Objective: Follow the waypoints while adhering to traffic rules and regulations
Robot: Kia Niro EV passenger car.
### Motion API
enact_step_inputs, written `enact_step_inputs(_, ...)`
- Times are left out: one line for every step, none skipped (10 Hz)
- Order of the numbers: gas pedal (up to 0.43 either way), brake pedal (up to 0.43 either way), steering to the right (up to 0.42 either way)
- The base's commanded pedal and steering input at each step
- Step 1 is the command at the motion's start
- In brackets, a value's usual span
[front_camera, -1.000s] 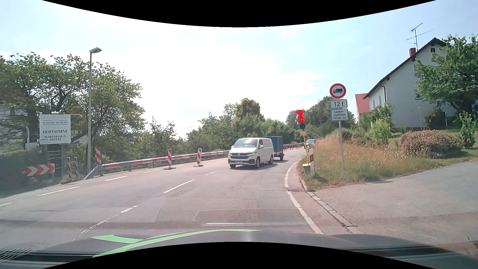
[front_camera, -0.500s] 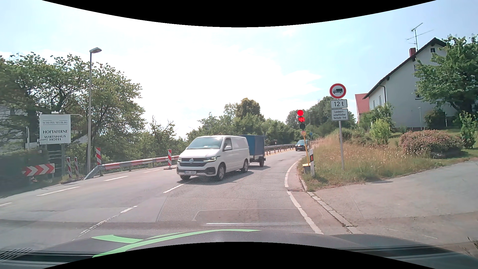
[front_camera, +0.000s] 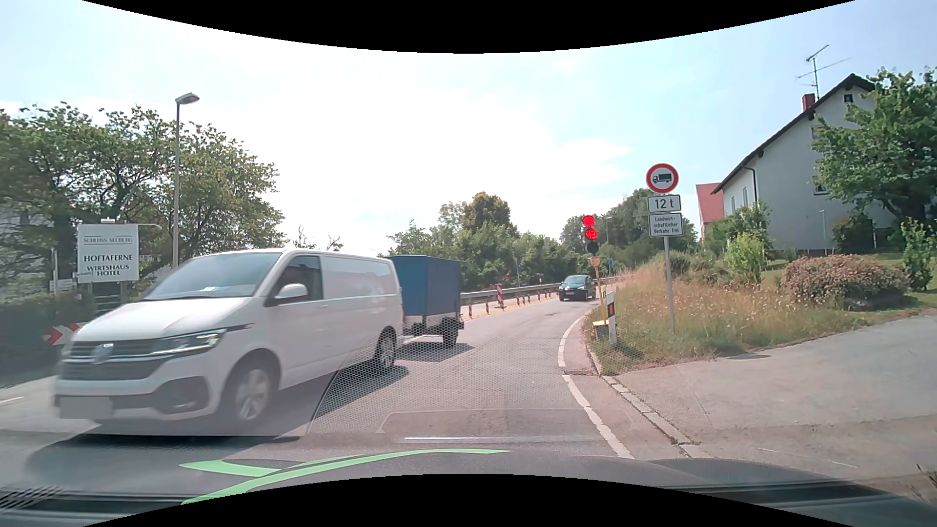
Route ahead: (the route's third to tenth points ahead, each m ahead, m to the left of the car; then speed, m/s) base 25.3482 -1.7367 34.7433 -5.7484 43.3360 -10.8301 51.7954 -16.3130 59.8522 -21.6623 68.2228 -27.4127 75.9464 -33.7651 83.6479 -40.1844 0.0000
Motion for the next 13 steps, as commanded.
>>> enact_step_inputs(0.000,0.323,0.072)
enact_step_inputs(0.000,0.323,0.072)
enact_step_inputs(0.000,0.323,0.071)
enact_step_inputs(0.000,0.323,0.072)
enact_step_inputs(0.000,0.323,0.071)
enact_step_inputs(0.000,0.323,0.072)
enact_step_inputs(0.000,0.323,0.072)
enact_step_inputs(0.000,0.323,0.072)
enact_step_inputs(0.000,0.323,0.072)
enact_step_inputs(0.000,0.323,0.071)
enact_step_inputs(0.000,0.323,0.072)
enact_step_inputs(0.000,0.323,0.072)
enact_step_inputs(0.000,0.329,0.072)
